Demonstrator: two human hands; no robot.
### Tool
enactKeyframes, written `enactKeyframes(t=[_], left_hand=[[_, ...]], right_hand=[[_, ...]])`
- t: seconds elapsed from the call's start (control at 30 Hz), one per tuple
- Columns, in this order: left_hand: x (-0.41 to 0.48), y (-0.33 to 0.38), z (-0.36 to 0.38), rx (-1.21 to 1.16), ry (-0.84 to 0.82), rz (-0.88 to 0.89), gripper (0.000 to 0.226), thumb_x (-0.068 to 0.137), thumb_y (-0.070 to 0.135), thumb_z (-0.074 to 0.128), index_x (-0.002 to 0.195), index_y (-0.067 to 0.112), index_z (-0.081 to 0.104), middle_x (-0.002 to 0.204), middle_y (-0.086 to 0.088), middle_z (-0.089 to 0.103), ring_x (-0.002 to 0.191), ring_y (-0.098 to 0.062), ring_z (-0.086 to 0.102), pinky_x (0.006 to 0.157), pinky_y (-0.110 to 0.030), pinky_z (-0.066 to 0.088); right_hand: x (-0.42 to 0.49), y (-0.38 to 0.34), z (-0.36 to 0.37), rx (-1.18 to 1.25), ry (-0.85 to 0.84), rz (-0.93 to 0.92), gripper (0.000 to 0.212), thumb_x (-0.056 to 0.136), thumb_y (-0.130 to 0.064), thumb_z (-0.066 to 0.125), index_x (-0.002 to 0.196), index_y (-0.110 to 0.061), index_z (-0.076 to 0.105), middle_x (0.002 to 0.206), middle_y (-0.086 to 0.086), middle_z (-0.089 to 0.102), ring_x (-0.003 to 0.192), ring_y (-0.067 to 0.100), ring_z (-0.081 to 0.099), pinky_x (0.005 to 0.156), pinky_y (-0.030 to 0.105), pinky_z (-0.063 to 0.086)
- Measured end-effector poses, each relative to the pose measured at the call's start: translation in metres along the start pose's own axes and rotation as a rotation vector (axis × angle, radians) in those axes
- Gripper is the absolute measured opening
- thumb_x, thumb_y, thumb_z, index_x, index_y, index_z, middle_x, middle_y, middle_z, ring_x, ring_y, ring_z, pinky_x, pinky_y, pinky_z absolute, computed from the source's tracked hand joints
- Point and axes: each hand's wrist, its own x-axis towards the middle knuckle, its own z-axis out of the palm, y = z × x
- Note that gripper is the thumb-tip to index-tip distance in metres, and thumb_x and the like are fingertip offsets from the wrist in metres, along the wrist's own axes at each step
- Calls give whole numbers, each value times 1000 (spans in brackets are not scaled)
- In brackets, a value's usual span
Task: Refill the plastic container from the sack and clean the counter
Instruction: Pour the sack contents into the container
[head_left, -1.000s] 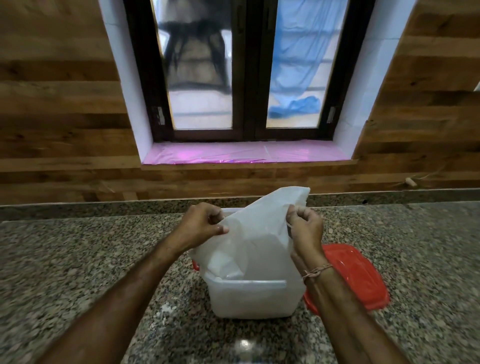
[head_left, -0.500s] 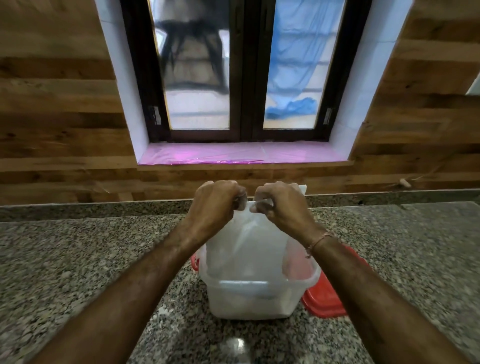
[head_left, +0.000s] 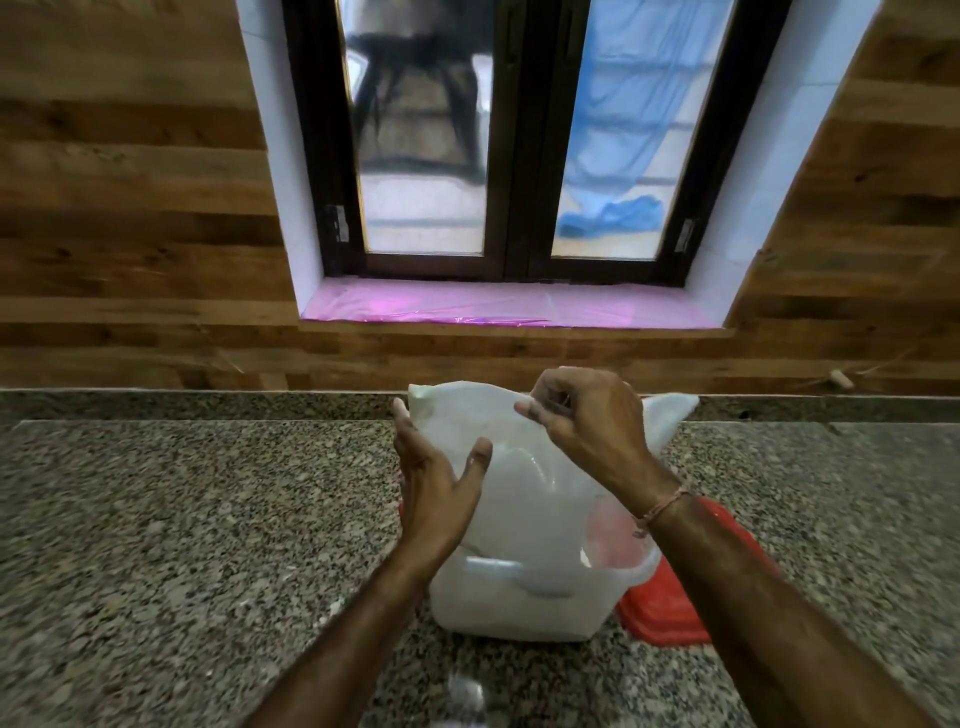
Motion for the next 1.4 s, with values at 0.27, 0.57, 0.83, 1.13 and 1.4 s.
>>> enactKeyframes(t=[0.27,0.57,0.83,1.13,1.4], left_hand=[[10,30,-8,-332,-172,-40,93,90,72,50,157,55,-11,172,14,-5,155,-6,8,127,-51,23],[8,24,-11,-352,-96,-62,83,99,61,43,160,47,-11,170,17,0,157,-15,13,125,-51,26],[17,16,-31,-501,-66,-31,32,98,9,66,126,24,61,123,-3,70,112,-26,68,84,-36,61],[48,46,-40,-696,-51,-132,12,95,8,70,84,11,66,86,-10,71,72,-18,62,58,-27,54],[39,53,-26,-670,-31,-17,10,92,9,75,84,9,69,78,-5,66,69,-10,59,59,-25,52]], right_hand=[[-6,10,-11,65,19,89,27,79,-38,85,70,-23,65,73,-8,64,70,13,60,64,41,56],[6,6,-12,184,-116,148,24,81,-27,85,68,-30,65,77,-10,67,74,11,61,68,38,58],[1,3,-10,-42,66,61,26,87,-33,80,72,-30,58,77,-10,62,72,10,58,60,24,43],[0,0,-15,-21,-164,-14,19,87,-46,76,83,-34,63,81,-14,67,74,1,58,65,21,42],[-7,43,-43,-319,-67,-24,31,82,-39,82,73,-26,56,54,-29,43,65,-1,48,82,35,40]])
